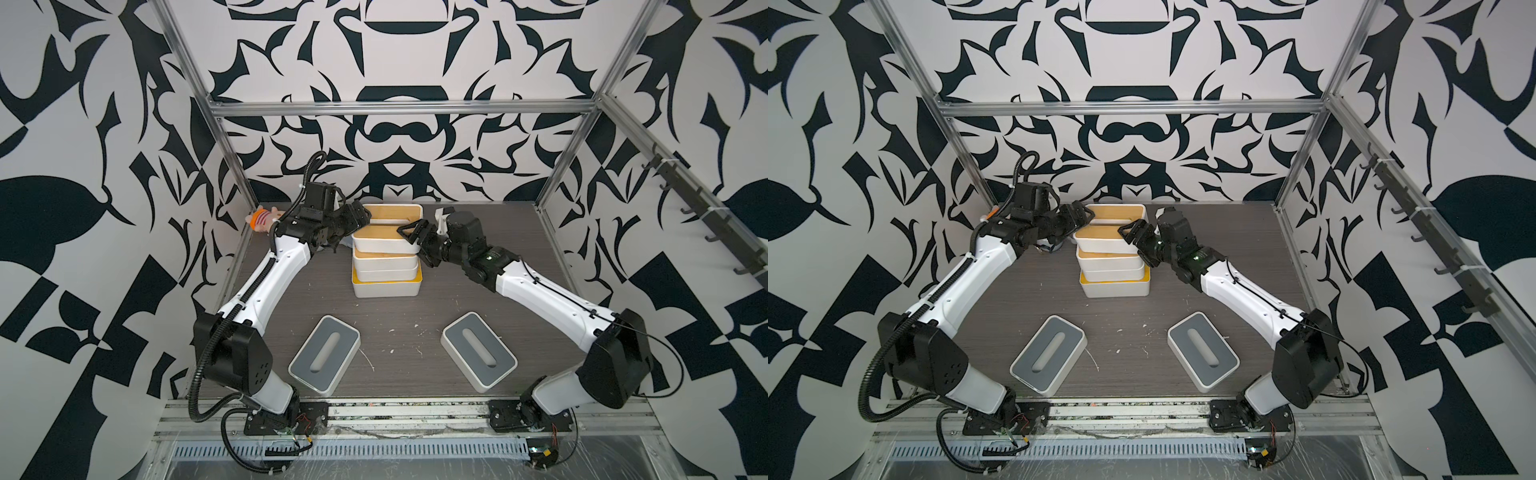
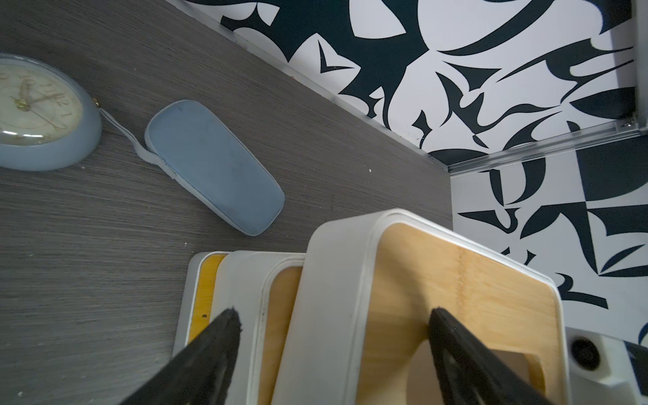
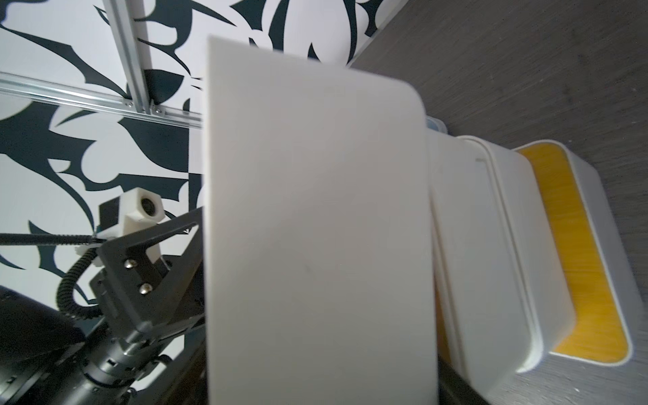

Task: Stack the tissue boxes
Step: Place the tissue box at the tissue box.

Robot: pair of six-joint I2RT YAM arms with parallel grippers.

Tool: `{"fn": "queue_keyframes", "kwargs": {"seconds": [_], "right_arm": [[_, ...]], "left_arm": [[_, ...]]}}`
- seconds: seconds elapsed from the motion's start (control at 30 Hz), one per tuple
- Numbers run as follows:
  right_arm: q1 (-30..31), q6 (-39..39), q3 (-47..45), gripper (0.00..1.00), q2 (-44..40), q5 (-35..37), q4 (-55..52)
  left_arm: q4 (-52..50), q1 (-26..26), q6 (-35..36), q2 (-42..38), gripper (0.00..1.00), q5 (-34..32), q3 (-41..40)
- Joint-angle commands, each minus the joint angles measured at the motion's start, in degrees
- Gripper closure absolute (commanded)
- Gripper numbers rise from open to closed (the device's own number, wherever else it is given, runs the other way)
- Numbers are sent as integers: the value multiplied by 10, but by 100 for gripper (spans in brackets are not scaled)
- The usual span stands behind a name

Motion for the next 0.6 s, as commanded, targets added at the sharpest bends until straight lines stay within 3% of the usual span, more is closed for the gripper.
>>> {"fn": "queue_keyframes", "kwargs": {"seconds": [0.0, 0.57], "right_arm": [[3, -36, 34, 17, -33, 1, -32], [-37, -89, 19, 10, -64, 21, -92]], "left_arm": [[-31, -5, 16, 4, 14, -31, 18], [-12, -12, 18, 0, 13, -13, 24]]}}
